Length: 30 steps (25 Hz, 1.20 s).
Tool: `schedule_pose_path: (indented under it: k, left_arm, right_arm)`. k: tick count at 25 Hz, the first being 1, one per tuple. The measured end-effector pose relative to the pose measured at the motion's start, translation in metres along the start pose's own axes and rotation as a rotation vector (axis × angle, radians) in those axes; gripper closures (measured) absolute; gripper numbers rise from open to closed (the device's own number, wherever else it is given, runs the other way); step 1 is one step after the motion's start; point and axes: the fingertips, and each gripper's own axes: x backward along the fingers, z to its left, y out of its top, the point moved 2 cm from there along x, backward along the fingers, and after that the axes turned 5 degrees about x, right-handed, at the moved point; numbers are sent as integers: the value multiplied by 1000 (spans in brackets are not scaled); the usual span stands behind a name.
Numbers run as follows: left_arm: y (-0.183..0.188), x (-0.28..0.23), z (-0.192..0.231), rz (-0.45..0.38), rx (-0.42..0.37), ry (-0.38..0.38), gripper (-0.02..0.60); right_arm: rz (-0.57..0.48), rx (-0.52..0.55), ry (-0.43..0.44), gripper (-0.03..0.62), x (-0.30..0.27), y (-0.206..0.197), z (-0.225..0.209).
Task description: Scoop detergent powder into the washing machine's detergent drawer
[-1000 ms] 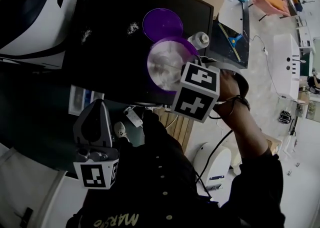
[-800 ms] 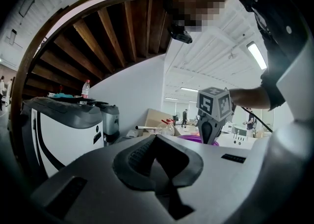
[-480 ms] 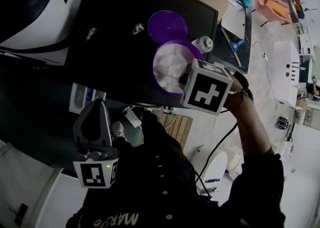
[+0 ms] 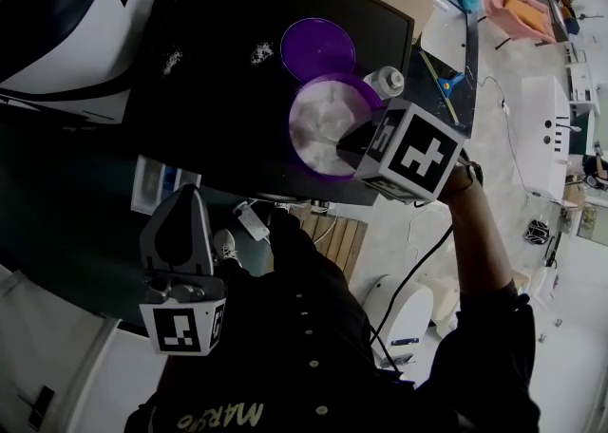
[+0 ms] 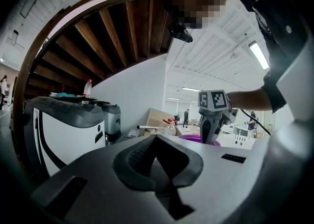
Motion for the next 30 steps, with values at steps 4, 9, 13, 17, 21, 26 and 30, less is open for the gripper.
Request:
schedule_pose_path:
  k: [4,9,13,17,21,26,30]
  left_arm:
    - [0,0,-3,8,-5,-8,568]
    - [2,1,-7,7,-7,-14,568]
    - [3,1,-10,9,-17,-26,568]
    - [4,2,-13,3,-20,-30,568]
    - [4,2,-15,3,-21,-36,568]
    - [8,1,-18,-1,-31,-44,568]
    - [14,3,-17,-9,-44,-44,568]
  right_arm:
    - [-42,-18,-12,563,2,3,-2]
    - [-108,-55,4,563,5,5,2]
    - [-162,-129,60,563,3,4,4]
    - [-218,-221,149,563,5,-6,7]
    - [-283,-304,216,563,9,-12,10]
    - [-422,-442,314,563,16,-12,11]
    - [-583,-592,359,563,22,-16,13]
